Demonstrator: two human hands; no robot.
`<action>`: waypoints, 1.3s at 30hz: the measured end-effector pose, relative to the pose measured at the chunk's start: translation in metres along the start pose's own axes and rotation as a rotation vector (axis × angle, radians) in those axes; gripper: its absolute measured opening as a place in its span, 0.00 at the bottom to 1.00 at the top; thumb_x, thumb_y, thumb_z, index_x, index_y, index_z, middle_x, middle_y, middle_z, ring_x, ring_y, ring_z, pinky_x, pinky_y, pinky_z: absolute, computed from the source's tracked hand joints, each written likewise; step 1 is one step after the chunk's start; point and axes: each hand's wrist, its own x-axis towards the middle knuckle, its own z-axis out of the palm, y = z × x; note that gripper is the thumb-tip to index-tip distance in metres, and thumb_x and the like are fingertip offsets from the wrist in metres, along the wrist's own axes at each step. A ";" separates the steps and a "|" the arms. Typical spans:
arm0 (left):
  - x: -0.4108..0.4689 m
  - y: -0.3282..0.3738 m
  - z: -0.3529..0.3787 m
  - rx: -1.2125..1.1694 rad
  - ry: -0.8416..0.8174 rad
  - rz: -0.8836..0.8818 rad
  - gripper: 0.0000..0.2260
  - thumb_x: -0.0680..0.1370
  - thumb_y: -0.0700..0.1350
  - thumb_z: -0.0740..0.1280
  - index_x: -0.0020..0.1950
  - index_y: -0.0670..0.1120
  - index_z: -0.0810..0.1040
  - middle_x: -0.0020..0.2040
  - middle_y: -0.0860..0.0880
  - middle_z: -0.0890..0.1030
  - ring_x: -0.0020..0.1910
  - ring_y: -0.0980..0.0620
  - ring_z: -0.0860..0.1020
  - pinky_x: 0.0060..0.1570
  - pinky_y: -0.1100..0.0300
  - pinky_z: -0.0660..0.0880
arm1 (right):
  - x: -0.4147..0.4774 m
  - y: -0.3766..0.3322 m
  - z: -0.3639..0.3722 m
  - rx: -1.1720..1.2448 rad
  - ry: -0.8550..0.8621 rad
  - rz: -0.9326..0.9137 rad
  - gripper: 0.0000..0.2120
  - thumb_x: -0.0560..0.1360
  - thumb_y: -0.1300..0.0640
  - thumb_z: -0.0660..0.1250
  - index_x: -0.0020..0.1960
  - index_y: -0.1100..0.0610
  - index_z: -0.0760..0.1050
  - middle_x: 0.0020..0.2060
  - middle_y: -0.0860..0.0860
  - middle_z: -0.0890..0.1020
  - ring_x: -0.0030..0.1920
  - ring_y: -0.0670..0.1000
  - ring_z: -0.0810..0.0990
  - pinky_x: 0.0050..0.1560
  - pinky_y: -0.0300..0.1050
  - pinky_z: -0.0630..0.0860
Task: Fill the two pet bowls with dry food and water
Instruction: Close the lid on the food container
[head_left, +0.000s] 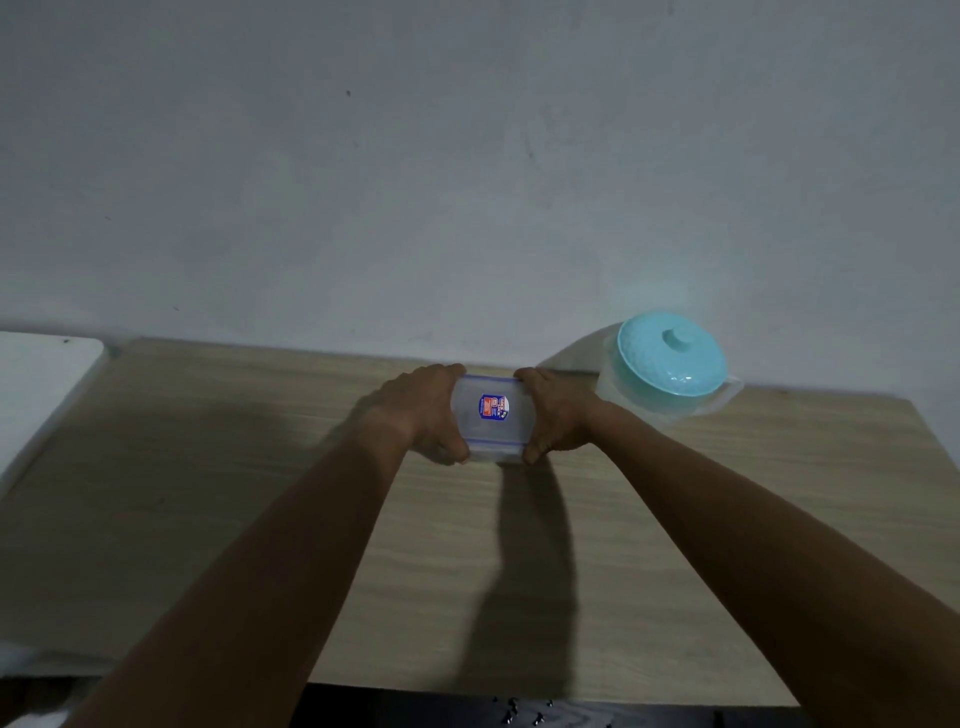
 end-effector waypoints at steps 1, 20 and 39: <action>-0.001 -0.001 0.002 -0.035 -0.007 -0.014 0.50 0.53 0.55 0.81 0.73 0.53 0.65 0.66 0.51 0.75 0.59 0.49 0.77 0.51 0.58 0.73 | -0.002 0.002 0.003 0.001 0.014 -0.002 0.58 0.62 0.54 0.85 0.81 0.59 0.53 0.77 0.57 0.64 0.73 0.59 0.69 0.68 0.50 0.71; -0.063 -0.001 0.056 -0.879 0.388 -0.234 0.20 0.58 0.43 0.84 0.46 0.51 0.84 0.43 0.54 0.84 0.45 0.53 0.83 0.45 0.59 0.80 | -0.064 -0.026 0.103 0.933 0.657 0.264 0.36 0.63 0.57 0.82 0.69 0.48 0.76 0.53 0.42 0.85 0.46 0.42 0.85 0.55 0.56 0.83; -0.208 0.052 0.016 -0.804 0.458 -0.122 0.35 0.46 0.61 0.80 0.51 0.50 0.85 0.47 0.56 0.86 0.49 0.59 0.83 0.53 0.54 0.80 | -0.216 -0.064 0.093 0.979 0.780 0.112 0.39 0.60 0.54 0.83 0.69 0.50 0.76 0.58 0.46 0.85 0.46 0.51 0.87 0.52 0.55 0.84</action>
